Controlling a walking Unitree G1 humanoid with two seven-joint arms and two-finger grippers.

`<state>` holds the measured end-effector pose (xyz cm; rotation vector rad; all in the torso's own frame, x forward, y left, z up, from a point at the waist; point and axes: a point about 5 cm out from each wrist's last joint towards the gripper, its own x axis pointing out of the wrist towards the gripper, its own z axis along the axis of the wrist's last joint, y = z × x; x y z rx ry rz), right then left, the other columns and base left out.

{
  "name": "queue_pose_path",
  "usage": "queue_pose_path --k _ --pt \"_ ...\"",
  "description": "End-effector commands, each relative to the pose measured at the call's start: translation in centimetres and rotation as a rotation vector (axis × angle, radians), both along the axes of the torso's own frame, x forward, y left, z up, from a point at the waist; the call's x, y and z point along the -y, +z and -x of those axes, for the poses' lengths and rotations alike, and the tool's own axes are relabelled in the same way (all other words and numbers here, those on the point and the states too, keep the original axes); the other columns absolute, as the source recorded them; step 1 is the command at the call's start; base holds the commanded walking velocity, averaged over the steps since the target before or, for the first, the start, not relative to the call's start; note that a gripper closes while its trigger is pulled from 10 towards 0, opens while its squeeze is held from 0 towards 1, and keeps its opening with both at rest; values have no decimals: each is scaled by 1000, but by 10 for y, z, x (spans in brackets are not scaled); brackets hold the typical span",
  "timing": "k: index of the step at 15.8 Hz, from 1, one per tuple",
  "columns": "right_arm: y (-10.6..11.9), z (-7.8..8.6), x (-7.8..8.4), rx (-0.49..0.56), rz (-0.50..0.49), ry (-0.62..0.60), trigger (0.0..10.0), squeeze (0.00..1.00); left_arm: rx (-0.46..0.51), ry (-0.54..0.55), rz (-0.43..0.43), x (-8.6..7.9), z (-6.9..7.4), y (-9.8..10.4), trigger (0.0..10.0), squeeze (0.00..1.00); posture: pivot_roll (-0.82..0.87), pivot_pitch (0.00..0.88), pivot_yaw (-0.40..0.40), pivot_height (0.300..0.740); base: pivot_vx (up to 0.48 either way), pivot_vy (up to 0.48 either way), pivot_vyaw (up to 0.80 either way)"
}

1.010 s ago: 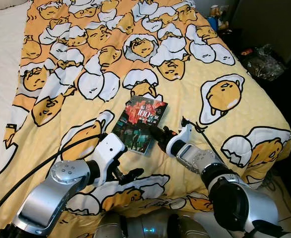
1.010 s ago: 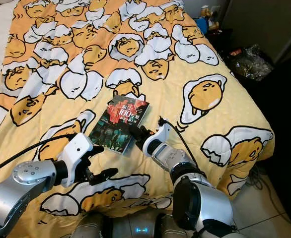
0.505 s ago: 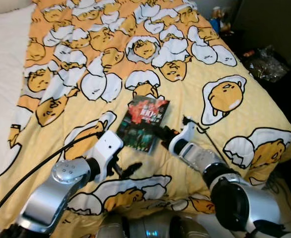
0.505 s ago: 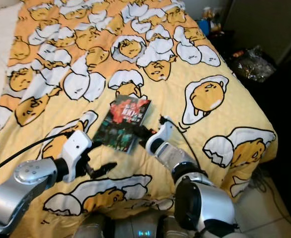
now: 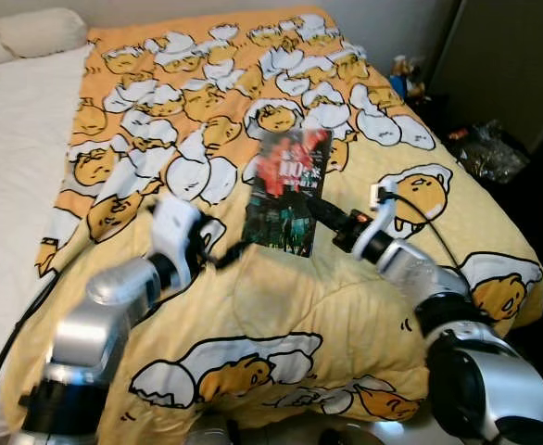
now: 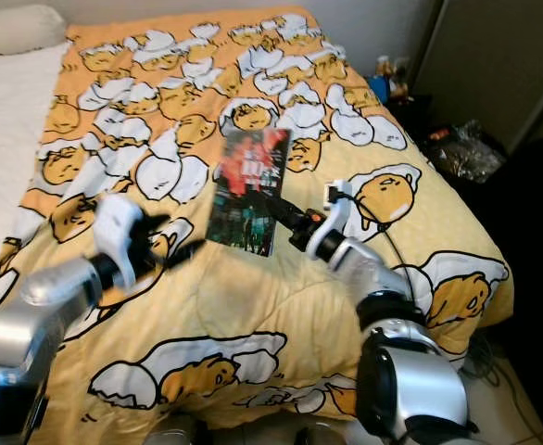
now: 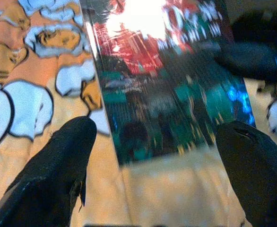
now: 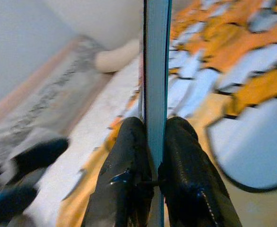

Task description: Clean up the room

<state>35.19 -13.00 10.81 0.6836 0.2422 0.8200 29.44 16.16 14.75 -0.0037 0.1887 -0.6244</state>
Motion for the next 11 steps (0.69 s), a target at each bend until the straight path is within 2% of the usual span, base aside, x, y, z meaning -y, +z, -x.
queue_pose_path --k 1,2,4,5,8,9,11 --pt "18 2 3 97 -51 98 0 0 30 -3 111 -6 -8 13 10000 0 27 0 47 740 0 0 0" --pt "30 8 9 149 -89 190 0 0 36 -28 204 -11 -18 24 10000 0 24 0 57 740 0 0 0" --pt "42 17 12 206 -115 292 0 0 21 -88 260 -15 -27 29 10000 0 18 0 69 740 0 0 0" --pt "52 26 16 240 -135 360 0 0 -8 -149 340 -17 -32 33 10000 0 19 0 72 740 0 0 0" --pt "62 41 24 264 -159 444 0 0 -78 -226 448 -20 -36 31 10000 0 20 0 77 740 0 0 0" --pt "66 44 26 266 -167 452 0 0 -111 -293 508 -19 -34 30 10000 0 14 0 81 740 0 0 0" --pt "67 46 27 267 -166 448 0 0 -136 -366 573 -17 -30 31 9843 0 -5 0 79 740 0 0 0"
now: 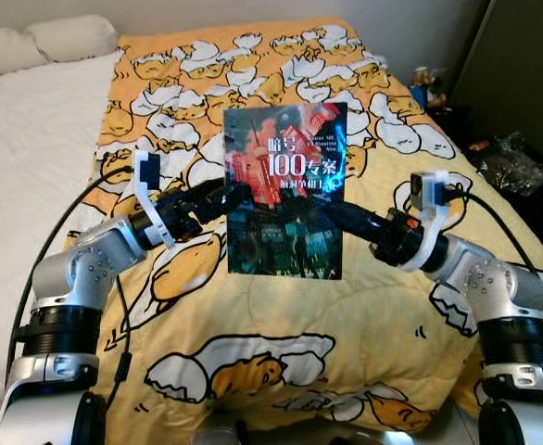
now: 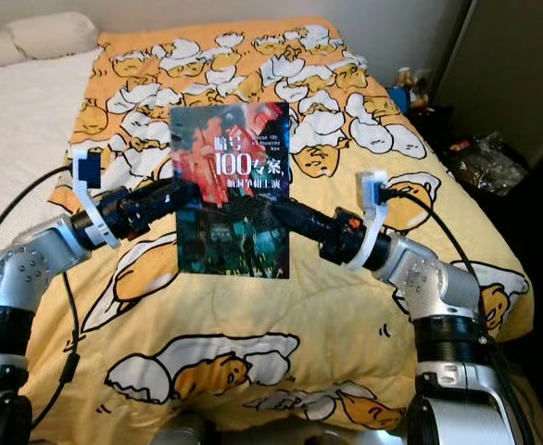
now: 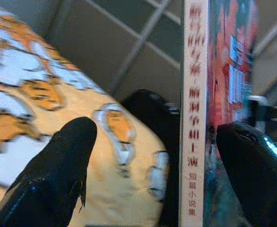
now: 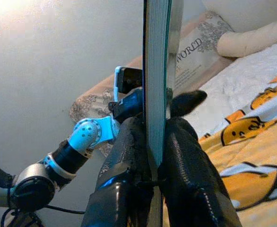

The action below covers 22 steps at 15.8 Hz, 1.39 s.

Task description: Clean up the room

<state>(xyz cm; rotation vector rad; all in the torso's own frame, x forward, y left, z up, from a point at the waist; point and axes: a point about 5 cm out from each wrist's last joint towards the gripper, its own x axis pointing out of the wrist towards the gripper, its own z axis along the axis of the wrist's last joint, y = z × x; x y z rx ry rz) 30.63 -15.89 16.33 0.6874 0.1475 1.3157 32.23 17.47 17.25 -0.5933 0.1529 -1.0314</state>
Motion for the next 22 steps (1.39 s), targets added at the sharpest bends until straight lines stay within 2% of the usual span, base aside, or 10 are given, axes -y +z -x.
queue_pose_path --k 1,3,4,6,9,12,16,19,22 --pt "14 2 0 55 -40 17 0 0 5 -69 91 1 2 11 0 0 -4 0 71 740 0 0 0" --pt "15 3 0 51 -44 24 0 0 -1 -121 125 4 6 15 0 0 -6 0 62 740 0 0 0" --pt "17 6 -1 39 -44 37 0 0 1 -208 135 7 14 18 0 0 -9 0 68 740 0 0 0" --pt "11 7 -1 29 -7 34 0 0 -4 -249 117 6 21 16 0 0 -23 0 75 740 0 0 0" --pt "8 9 -1 15 -19 25 0 0 12 -211 69 3 25 16 0 0 -16 0 78 740 0 0 0" --pt "4 8 -1 13 -6 0 0 0 53 -142 -34 -1 29 13 0 0 -13 0 88 740 0 0 0" --pt "5 5 -2 24 5 -15 0 0 111 -99 -82 1 32 11 0 0 -8 0 80 740 0 0 0" --pt "5 3 -3 28 14 -19 0 0 97 -91 -119 2 33 7 0 0 -15 0 87 740 0 0 0" --pt "7 3 -4 36 17 -21 0 0 73 -55 -226 7 28 -1 0 0 -16 0 84 740 0 0 0"
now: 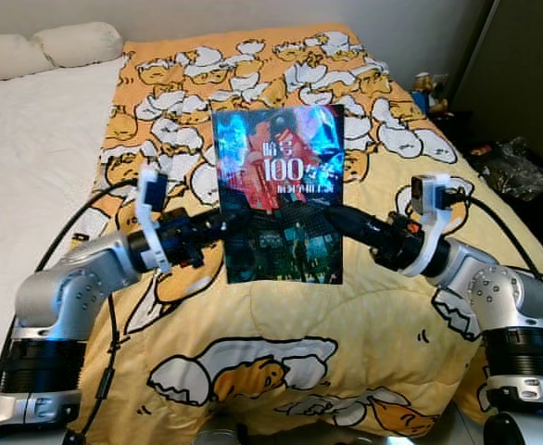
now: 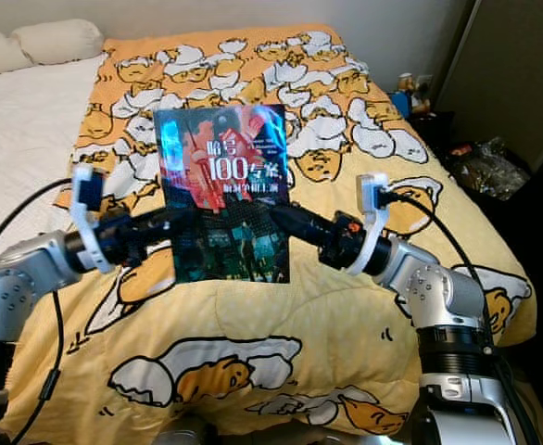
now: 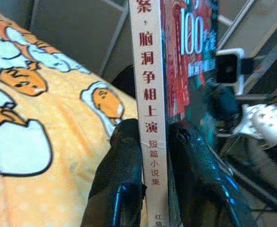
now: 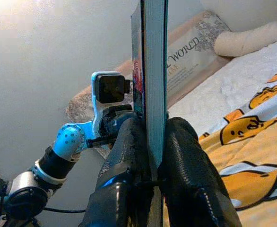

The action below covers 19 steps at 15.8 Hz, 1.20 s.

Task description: Clean up the room

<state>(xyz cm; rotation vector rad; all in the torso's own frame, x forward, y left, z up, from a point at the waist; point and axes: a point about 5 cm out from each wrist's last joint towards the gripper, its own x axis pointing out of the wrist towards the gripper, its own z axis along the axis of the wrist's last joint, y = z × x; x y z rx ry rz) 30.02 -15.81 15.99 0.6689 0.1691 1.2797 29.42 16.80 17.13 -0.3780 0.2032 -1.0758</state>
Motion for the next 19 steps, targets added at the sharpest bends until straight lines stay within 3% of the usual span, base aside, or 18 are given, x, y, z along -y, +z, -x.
queue_pose_path --k 1,3,5,6,7,8,9,10,12,13,15,16,17,19 --pt "9 -3 -3 49 -16 6 0 0 6 14 -50 1 -1 -1 0 0 -14 0 83 740 0 0 0" --pt "8 -2 -4 48 -12 6 0 0 18 36 -28 2 -2 1 0 0 -19 0 88 740 0 0 0" --pt "9 -2 -4 51 -10 2 0 0 19 39 57 2 -2 5 0 0 -18 0 88 740 0 0 0" --pt "9 -3 -4 58 5 -13 8980 0 18 34 77 2 -1 7 0 0 -17 0 87 740 0 0 0" --pt "6 -4 -3 40 19 -37 10000 0 20 28 101 1 2 10 0 0 -18 0 85 740 0 0 0" --pt "4 -5 -2 45 34 -60 10000 0 20 34 101 1 2 10 0 0 -14 0 80 740 0 0 0" --pt "-2 -10 2 14 63 -141 10000 224 30 62 88 -2 4 9 0 0 -11 0 74 740 0 0 0" --pt "-9 -19 11 -19 108 -312 10000 1000 46 108 63 -4 5 9 0 0 -18 0 76 740 0 0 0" --pt "-19 -25 24 -26 185 -497 10000 1000 68 170 18 -7 5 9 0 0 -28 0 76 740 0 0 0" --pt "-28 -24 36 -44 251 -622 10000 1000 86 246 -60 -10 5 5 0 0 -26 0 72 740 0 0 0" --pt "-36 -17 45 -61 284 -728 10000 1000 112 339 -138 -11 8 0 0 0 -37 0 64 740 0 0 0" --pt "-43 -10 49 -106 266 -825 10000 1000 113 437 -169 -10 11 -3 0 0 -38 0 63 740 0 0 0" --pt "-46 -4 46 -109 257 -849 10000 1000 118 513 -180 -9 15 -5 0 0 -44 0 68 740 0 0 0" --pt "-53 3 34 -112 296 -875 10000 1000 96 670 -105 -12 17 -8 0 0 -56 0 72 740 0 0 0"
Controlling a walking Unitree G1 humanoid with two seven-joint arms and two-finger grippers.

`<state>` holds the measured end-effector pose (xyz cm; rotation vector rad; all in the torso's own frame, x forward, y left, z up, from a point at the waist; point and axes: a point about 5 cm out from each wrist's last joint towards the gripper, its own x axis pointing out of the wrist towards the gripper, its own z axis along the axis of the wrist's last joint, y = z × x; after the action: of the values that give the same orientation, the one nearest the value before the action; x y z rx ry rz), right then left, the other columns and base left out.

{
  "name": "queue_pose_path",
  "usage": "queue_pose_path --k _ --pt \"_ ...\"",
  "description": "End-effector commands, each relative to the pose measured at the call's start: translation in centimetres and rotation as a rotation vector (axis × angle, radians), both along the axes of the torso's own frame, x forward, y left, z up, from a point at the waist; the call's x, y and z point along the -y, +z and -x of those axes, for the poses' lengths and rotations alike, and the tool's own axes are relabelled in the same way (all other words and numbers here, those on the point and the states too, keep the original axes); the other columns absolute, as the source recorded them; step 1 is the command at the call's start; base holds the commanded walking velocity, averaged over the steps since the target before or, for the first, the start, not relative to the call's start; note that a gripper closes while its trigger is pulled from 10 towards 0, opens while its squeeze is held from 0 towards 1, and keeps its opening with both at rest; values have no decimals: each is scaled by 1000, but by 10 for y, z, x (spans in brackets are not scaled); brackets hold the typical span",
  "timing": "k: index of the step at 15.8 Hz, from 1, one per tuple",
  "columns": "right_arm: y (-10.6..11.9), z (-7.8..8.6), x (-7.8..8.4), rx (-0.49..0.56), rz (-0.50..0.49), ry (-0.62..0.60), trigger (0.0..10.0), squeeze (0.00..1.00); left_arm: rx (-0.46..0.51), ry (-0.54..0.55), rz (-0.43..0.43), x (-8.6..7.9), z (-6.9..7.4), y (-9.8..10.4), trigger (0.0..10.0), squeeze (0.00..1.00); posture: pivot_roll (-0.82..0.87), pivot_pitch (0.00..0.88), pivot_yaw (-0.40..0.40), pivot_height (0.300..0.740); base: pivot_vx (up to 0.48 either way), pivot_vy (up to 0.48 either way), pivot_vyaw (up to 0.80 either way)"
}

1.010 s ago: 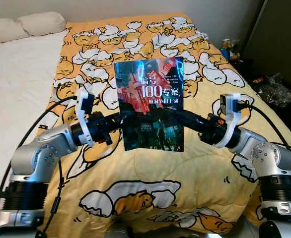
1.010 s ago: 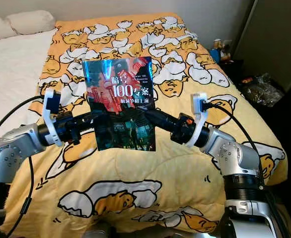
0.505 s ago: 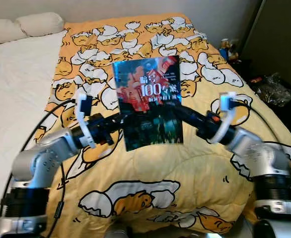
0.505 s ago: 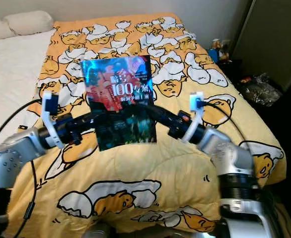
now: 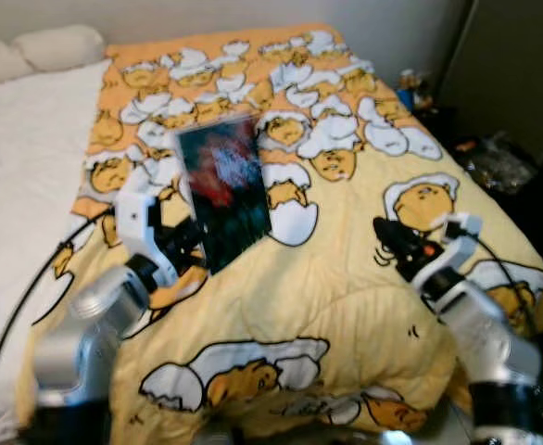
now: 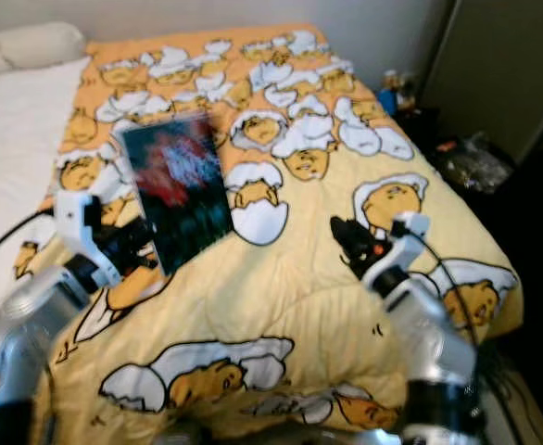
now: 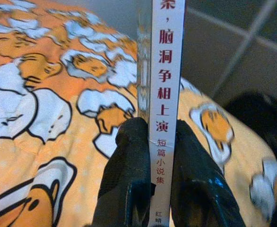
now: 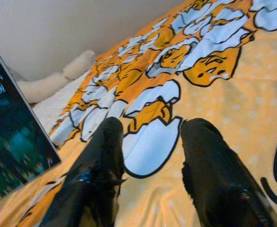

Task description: Clean up the room

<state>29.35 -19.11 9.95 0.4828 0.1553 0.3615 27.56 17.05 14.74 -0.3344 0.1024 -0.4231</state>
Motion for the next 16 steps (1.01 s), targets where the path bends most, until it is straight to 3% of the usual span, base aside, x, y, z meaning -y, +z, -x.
queue_pose_path --k 1,2,3,4,5,7,8,9,11,13,16 --pt "3 3 -10 22 50 -10 10000 1000 57 118 24 -9 3 9 0 0 -48 0 59 740 0 0 0" --pt "2 5 -13 19 57 -14 10000 1000 53 138 16 -9 4 8 0 0 -48 0 59 740 0 0 0" --pt "3 10 -23 36 104 5 10000 0 62 164 -38 -10 9 6 0 0 -39 0 46 740 0 0 0" --pt "4 11 -25 41 131 2 10000 0 58 181 -75 -12 11 5 0 0 -36 0 39 740 0 0 0" --pt "5 13 -27 47 182 -22 10000 0 65 205 -179 -15 12 3 0 0 -42 0 39 740 0 0 0" --pt "0 17 -32 33 323 -70 10000 0 -5 217 -322 -17 18 -10 4980 0 -43 0 30 740 0 0 0" --pt "-3 18 -33 21 350 -80 10000 0 -11 217 -357 -17 20 -12 4980 0 -42 0 28 740 0 0 0" --pt "-7 20 -34 -2 376 -100 10000 0 -21 214 -367 -16 22 -16 10000 0 -40 0 23 740 0 0 0" --pt "-17 26 -35 -47 435 -153 10000 0 -106 195 -408 -12 25 -29 10000 0 -33 0 10 740 0 0 0" --pt "-15 28 -38 -52 422 -175 10000 0 -55 212 -424 -13 24 -25 10000 0 -52 0 25 740 0 0 0" --pt "-11 30 -40 -17 425 -172 10000 0 -58 215 -440 -15 26 -25 10000 0 -58 0 36 740 0 95 0"
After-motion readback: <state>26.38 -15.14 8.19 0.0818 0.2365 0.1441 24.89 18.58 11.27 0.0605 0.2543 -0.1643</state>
